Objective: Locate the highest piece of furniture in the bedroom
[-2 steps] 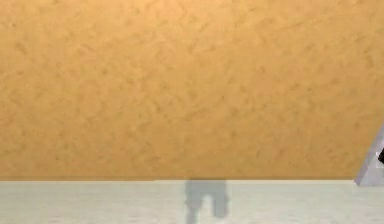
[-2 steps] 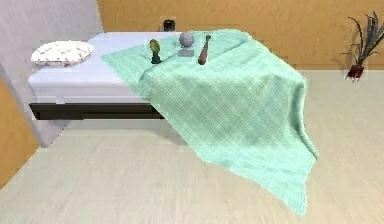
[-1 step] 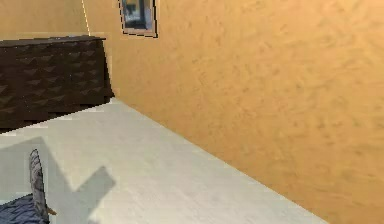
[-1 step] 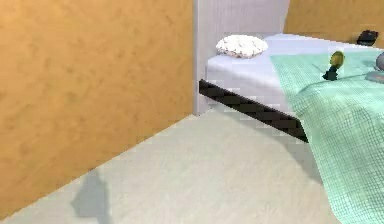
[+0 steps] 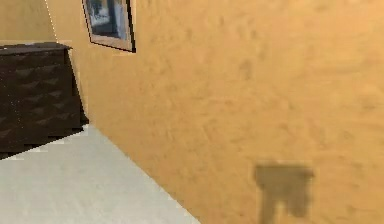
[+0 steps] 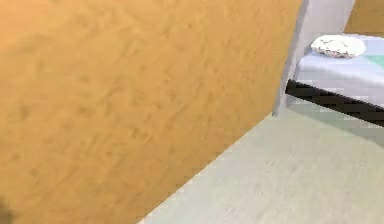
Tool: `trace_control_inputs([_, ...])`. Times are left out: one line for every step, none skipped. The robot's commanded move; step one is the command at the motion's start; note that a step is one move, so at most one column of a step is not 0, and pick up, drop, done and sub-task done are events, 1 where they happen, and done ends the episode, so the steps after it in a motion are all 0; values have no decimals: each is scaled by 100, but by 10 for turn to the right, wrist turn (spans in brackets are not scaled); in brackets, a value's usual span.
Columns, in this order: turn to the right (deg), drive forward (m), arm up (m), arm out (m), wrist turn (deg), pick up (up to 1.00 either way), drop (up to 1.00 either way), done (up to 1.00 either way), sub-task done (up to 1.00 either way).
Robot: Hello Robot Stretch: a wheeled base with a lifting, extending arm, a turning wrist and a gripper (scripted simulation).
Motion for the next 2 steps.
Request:
trace_control_inputs([-150,0,0,0,0,0,0,0,0])
trace_control_inputs([0,15,0,0,0,0,0,0,0])
